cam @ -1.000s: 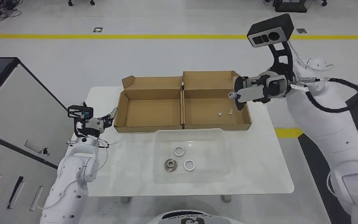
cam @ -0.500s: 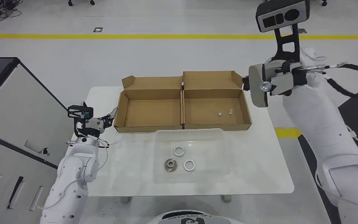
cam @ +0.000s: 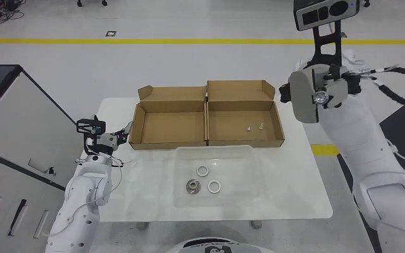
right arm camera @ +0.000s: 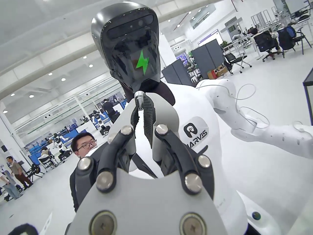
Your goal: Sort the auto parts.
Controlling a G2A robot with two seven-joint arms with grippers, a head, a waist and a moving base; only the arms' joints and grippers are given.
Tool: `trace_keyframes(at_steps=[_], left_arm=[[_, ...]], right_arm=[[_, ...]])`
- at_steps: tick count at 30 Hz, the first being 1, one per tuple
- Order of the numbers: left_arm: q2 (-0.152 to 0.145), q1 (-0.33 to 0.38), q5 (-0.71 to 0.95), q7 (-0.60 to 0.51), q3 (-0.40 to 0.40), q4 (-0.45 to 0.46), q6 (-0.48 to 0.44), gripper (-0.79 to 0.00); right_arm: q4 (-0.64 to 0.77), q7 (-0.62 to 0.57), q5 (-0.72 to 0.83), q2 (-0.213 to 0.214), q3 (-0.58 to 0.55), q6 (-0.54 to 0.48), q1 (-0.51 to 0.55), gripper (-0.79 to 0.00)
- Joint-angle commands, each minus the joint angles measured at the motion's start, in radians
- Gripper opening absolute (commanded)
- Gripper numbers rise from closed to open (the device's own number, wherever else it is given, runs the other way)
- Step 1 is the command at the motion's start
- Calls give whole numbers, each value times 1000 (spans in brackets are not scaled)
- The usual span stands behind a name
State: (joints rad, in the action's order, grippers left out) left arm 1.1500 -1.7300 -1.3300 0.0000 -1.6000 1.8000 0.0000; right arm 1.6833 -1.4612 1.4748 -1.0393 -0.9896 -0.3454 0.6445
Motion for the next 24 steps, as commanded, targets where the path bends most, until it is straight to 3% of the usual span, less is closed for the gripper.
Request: trace_keyframes(at_steps=[1,11,18,24], left_arm=[[0,0,0,0,0,0,0,0],[0,0,0,0,0,0,0,0],[0,0,0,0,0,0,0,0],[0,0,0,0,0,0,0,0]], right_arm=[[27,28,27,-3,-8,9,31,-785],[78,14,230,-34,-55,14,142,-785],[76,49,145,-46,-85,37,157,-785],[65,99,-21,-48,-108,74,158,-785]])
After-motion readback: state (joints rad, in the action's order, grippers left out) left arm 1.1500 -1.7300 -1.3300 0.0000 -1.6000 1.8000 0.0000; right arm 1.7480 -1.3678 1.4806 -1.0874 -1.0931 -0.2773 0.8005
